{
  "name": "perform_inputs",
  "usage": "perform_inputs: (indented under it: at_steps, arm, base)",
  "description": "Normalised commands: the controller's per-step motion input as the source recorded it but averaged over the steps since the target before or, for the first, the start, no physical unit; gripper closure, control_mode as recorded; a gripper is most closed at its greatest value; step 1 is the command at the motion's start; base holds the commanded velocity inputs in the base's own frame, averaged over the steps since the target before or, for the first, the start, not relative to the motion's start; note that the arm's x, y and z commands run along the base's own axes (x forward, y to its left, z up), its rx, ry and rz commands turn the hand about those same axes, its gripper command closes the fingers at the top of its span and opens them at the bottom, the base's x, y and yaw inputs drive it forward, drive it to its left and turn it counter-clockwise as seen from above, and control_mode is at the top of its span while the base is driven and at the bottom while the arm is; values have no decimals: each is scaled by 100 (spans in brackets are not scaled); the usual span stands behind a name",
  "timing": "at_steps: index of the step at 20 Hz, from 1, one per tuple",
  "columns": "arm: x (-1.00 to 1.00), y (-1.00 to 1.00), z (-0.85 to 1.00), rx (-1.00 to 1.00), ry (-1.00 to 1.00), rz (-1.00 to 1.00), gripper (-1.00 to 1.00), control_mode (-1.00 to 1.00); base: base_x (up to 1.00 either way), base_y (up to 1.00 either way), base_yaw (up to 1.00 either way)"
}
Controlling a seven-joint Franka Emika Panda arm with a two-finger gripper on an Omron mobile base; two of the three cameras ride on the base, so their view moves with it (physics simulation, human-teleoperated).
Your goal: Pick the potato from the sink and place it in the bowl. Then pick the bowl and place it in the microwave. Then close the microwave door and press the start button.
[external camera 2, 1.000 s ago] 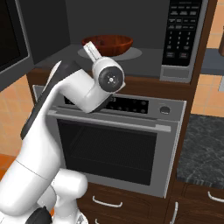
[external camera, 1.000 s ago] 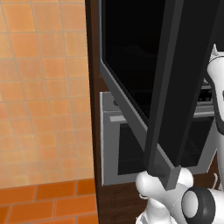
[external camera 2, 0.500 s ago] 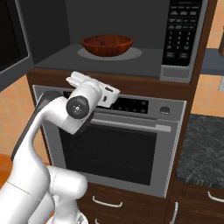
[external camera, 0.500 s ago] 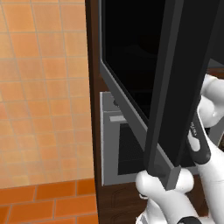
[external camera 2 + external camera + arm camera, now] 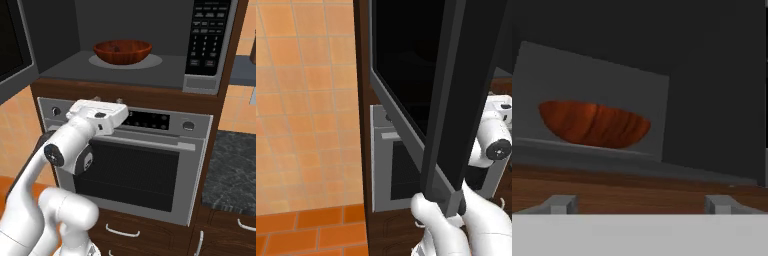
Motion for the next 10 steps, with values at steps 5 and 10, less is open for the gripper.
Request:
perform_inputs:
  at_steps: [5, 10]
  arm:
    - [-55, 24, 0, -42, -23, -38, -100, -100]
    - [-56, 43, -2, -26, -10, -31, -100, -100]
  base:
    - [0, 0, 0]
    - [0, 0, 0]
